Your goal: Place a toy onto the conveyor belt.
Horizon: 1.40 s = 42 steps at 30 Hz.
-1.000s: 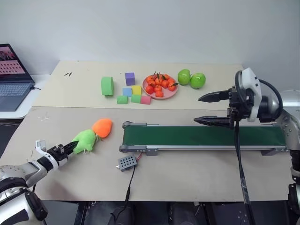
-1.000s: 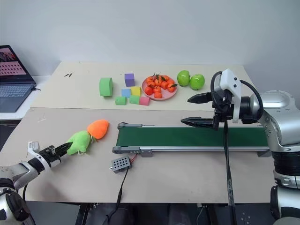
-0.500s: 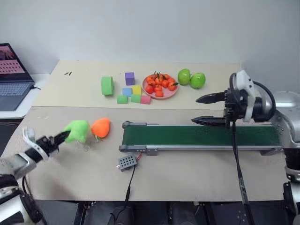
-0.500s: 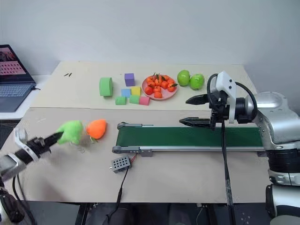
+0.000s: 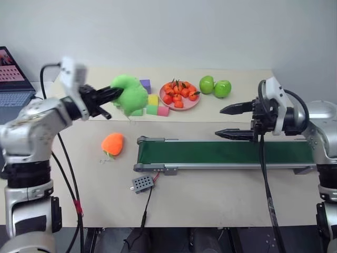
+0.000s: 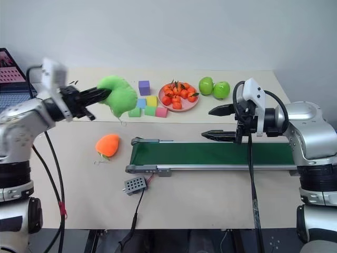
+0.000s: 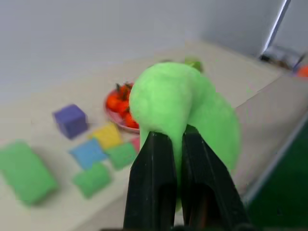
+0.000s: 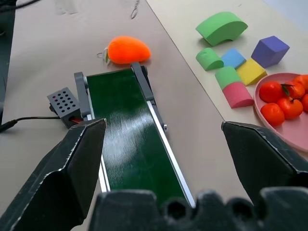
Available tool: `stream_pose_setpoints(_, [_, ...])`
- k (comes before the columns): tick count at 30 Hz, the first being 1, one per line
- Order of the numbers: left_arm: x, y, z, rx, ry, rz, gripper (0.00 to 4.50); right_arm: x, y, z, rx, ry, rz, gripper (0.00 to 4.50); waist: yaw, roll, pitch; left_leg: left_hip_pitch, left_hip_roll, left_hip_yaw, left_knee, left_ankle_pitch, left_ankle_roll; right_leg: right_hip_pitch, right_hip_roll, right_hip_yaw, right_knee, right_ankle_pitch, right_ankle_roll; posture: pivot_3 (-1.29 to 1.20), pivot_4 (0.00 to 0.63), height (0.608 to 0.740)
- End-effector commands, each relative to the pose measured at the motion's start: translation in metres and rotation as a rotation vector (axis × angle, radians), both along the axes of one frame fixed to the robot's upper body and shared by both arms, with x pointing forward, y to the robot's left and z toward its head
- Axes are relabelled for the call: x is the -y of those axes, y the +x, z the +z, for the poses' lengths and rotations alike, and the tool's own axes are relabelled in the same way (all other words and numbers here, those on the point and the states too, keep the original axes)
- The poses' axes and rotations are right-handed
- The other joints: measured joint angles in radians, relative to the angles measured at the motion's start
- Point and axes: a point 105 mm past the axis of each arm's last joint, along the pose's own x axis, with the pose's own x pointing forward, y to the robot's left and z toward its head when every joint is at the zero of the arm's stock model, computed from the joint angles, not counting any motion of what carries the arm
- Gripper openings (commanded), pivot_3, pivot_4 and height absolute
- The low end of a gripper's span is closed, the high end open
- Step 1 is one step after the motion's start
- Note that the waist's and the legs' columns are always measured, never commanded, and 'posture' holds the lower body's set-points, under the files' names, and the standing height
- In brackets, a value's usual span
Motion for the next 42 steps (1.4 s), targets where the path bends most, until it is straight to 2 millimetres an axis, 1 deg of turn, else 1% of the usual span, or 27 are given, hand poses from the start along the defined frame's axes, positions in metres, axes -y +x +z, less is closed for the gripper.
stream_pose_setpoints(1, [0.024,-0.005,0.010,0.265,0.291,-0.116,0.01,0.005,-0.004,0.014,0.069,0.002,-0.022,4.50,0.003,0.000,0.000,0.000,0.000,0.000,0.000,0.000,0.000,0.000,0.000,0.000,0.000,0.000,0.000,0.00,0.150,0.738])
stream_pose_setpoints(4, [0.034,-0.008,0.007,0.447,0.457,-0.168,0.01,0.007,-0.005,0.014,0.075,0.005,-0.035,4.50,0.004,0.000,0.000,-0.001,0.000,0.000,0.001,-0.001,0.002,0.000,0.000,0.000,-0.001,0.000,0.000,0.00,0.150,0.738])
stream_pose_setpoints(6, [0.042,-0.012,0.001,0.591,0.564,-0.212,0.01,0.008,-0.005,0.013,0.078,0.007,-0.043,4.50,0.005,0.000,0.000,-0.001,0.000,0.000,0.001,-0.003,0.005,0.000,0.000,0.000,-0.001,0.000,0.000,0.00,0.150,0.738])
stream_pose_setpoints(8, [0.052,-0.020,-0.008,0.751,0.675,-0.262,0.01,0.009,-0.006,0.013,0.080,0.008,-0.050,4.50,0.007,0.000,0.000,-0.001,0.000,0.000,0.001,-0.003,0.005,0.000,0.000,-0.001,-0.001,0.000,0.000,0.00,0.150,0.738])
stream_pose_setpoints(10, [0.056,-0.026,-0.018,0.867,0.744,-0.298,0.01,0.010,-0.007,0.013,0.082,0.010,-0.056,4.50,0.006,0.000,0.000,-0.001,0.000,0.000,0.001,-0.003,0.005,0.000,0.000,-0.001,-0.002,0.000,0.001,0.00,0.150,0.738])
stream_pose_setpoints(11, [0.058,-0.033,-0.023,0.961,0.777,-0.317,0.01,0.011,-0.007,0.013,0.084,0.011,-0.062,4.50,0.006,0.000,0.000,-0.001,0.000,0.000,0.002,-0.003,0.005,0.001,0.000,-0.001,-0.002,0.000,0.001,0.00,0.150,0.738])
stream_pose_setpoints(13, [0.059,-0.041,-0.033,1.063,0.791,-0.338,0.01,0.011,-0.007,0.013,0.084,0.012,-0.068,4.50,0.005,0.000,0.000,-0.001,0.000,0.000,0.002,-0.003,0.006,0.000,0.000,0.000,-0.002,0.000,0.001,0.00,0.150,0.738])
stream_pose_setpoints(14, [0.060,-0.046,-0.041,1.101,0.792,-0.357,0.01,0.012,-0.008,0.012,0.084,0.014,-0.071,4.50,0.006,0.000,0.000,-0.001,0.000,0.000,0.002,-0.003,0.006,0.001,0.000,0.000,-0.001,0.000,0.001,0.00,0.150,0.738])
stream_pose_setpoints(17, [0.060,-0.054,-0.055,1.169,0.771,-0.376,0.01,0.011,-0.010,0.011,0.076,0.016,-0.072,4.50,0.008,0.000,0.000,-0.001,0.000,0.000,0.002,-0.004,0.007,0.001,0.000,-0.001,-0.001,0.001,0.001,0.00,0.150,0.738])
stream_pose_setpoints(19, [0.060,-0.058,-0.064,1.199,0.775,-0.396,0.01,0.011,-0.014,0.009,0.058,0.015,-0.061,4.50,0.008,0.000,0.000,-0.001,0.000,0.000,0.003,-0.005,0.010,0.001,0.000,-0.001,-0.001,0.001,0.002,0.00,0.150,0.738])
stream_pose_setpoints(23, [0.059,-0.056,-0.081,1.234,0.795,-0.393,0.01,0.006,-0.026,0.008,0.007,0.048,-0.003,4.50,0.013,0.000,0.000,-0.001,0.000,0.000,0.004,-0.005,0.010,0.002,0.000,-0.001,-0.001,0.002,0.003,0.00,0.150,0.738])
stream_pose_setpoints(25, [0.062,-0.060,-0.094,1.238,0.802,-0.436,0.01,0.001,-0.034,0.006,-0.046,0.078,0.036,4.50,0.015,0.000,0.000,-0.001,0.000,0.000,0.004,-0.006,0.010,0.002,0.000,-0.001,-0.001,0.002,0.003,0.00,0.150,0.738])
stream_pose_setpoints(27, [0.063,-0.060,-0.111,1.201,0.815,-0.476,0.01,-0.003,-0.041,0.004,-0.092,0.098,0.073,4.50,0.016,0.001,0.000,-0.001,0.000,0.000,0.004,-0.006,0.010,0.002,0.000,-0.001,-0.001,0.002,0.003,0.00,0.150,0.738])
stream_pose_setpoints(30, [0.063,-0.060,-0.131,1.164,0.835,-0.524,0.01,-0.005,-0.044,0.003,-0.108,0.099,0.083,4.50,0.016,0.001,0.000,-0.001,0.000,0.000,0.004,-0.006,0.010,0.002,0.000,-0.001,0.000,0.002,0.003,0.00,0.150,0.738])
stream_pose_setpoints(34, [0.061,-0.063,-0.150,1.123,0.858,-0.593,0.01,-0.006,-0.045,0.003,-0.108,0.097,0.078,4.50,0.017,0.001,0.000,-0.001,0.000,0.000,0.005,-0.006,0.010,0.002,0.000,-0.001,0.000,0.002,0.004,0.00,0.150,0.738])
stream_pose_setpoints(37, [0.056,-0.061,-0.156,1.084,0.878,-0.618,0.01,-0.005,-0.044,0.003,-0.105,0.093,0.069,4.50,0.017,0.001,0.000,-0.001,0.000,0.000,0.005,-0.006,0.010,0.002,0.000,-0.001,0.000,0.002,0.004,0.00,0.150,0.738])
stream_pose_setpoints(40, [0.054,-0.058,-0.159,1.060,0.883,-0.619,0.01,-0.003,-0.044,0.003,-0.101,0.086,0.061,4.50,0.018,0.001,0.000,-0.001,0.000,0.000,0.005,-0.006,0.010,0.002,0.000,-0.001,0.000,0.002,0.004,0.00,0.150,0.738])
stream_pose_setpoints(42, [0.052,-0.056,-0.160,1.036,0.878,-0.615,0.73,-0.003,-0.043,0.003,-0.097,0.085,0.058,4.50,0.017,0.001,0.000,-0.001,0.000,0.000,0.005,-0.006,0.010,0.002,0.000,-0.001,0.000,0.002,0.004,0.00,0.150,0.738])
